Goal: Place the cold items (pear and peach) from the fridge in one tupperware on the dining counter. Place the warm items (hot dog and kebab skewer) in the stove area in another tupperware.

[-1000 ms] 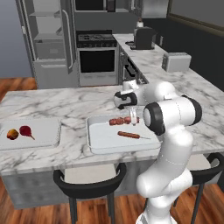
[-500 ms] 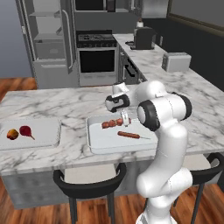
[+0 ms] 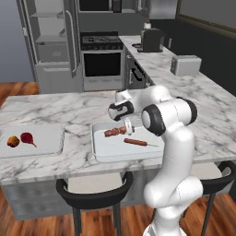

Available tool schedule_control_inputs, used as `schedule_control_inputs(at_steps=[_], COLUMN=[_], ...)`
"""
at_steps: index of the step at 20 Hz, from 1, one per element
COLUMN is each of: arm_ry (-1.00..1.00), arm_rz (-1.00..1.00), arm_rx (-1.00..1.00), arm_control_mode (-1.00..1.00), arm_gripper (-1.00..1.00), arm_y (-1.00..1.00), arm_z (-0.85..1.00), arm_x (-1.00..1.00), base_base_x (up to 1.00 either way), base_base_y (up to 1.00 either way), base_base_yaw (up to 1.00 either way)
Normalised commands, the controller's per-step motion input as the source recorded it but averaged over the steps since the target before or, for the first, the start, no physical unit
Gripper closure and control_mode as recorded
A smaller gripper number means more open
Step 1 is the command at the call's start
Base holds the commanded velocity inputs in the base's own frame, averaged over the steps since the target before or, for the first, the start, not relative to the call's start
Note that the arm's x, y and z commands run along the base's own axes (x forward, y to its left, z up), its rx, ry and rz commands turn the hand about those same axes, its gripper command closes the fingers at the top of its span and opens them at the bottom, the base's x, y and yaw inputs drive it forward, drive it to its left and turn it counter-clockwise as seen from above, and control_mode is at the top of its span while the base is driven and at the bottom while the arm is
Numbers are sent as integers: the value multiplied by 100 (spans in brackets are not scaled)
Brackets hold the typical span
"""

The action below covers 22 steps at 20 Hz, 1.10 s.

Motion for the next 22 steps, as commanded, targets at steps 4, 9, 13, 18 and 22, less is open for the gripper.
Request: schedule_control_inputs(at_steps=[4, 9, 13, 18, 22], arm_ry=[0, 0, 0, -1, -7], arm_rz=[1, 2, 1, 0, -1], arm_rx=[0, 0, 0, 0, 0], arm_control_mode=[-100, -100, -100, -100, -100], arm_gripper=[-100, -100, -100, -100, -100], arm_y=[1, 3, 7, 14, 5], arm_z=[-14, -11, -7, -1, 7], arm_x=[8, 10, 9, 1, -12], base_base_x=[0, 0, 0, 0, 0], base_base_y=[0, 0, 0, 0, 0], base_base_yaw=[0, 0, 0, 0, 0])
